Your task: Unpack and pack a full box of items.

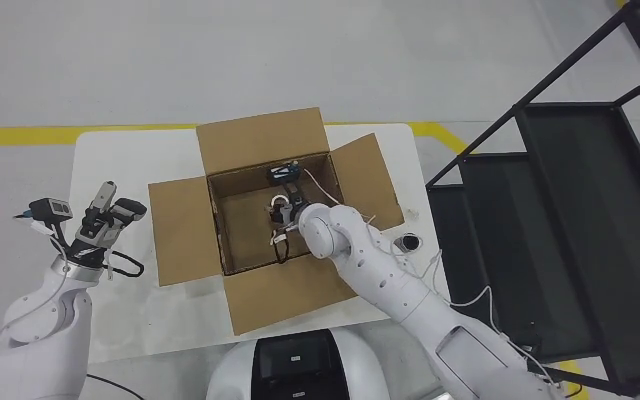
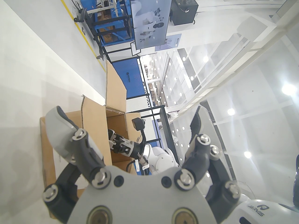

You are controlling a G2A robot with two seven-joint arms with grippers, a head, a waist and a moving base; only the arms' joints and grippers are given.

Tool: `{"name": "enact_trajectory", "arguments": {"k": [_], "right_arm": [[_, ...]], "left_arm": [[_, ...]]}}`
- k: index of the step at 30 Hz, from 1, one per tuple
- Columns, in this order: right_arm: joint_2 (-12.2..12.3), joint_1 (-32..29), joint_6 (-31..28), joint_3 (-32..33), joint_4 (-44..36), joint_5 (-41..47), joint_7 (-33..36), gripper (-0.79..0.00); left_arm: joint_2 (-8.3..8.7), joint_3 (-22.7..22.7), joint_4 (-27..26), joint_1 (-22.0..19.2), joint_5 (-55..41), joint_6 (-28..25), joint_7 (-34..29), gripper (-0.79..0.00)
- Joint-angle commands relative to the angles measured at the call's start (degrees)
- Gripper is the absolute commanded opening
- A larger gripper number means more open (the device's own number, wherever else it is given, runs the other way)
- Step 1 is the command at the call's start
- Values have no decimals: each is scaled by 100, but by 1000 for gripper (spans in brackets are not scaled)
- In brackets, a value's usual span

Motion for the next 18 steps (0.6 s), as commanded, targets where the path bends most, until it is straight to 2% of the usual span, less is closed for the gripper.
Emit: {"name": "enact_trajectory", "arguments": {"k": [1,2,3,4,18], "right_arm": [[-18,64,-33,0,118,27,-45,-437],[-30,111,-41,4,192,45,-69,-416],[-42,159,-52,5,284,52,-96,-302],[-55,207,-52,0,383,40,-133,-15],[-78,269,-84,-28,544,43,-152,0]], "left_arm": [[0,0,0,0,0,0,0,0],[0,0,0,0,0,0,0,0],[0,0,0,0,0,0,0,0],[0,0,0,0,0,0,0,0],[0,0,0,0,0,0,0,0]]}}
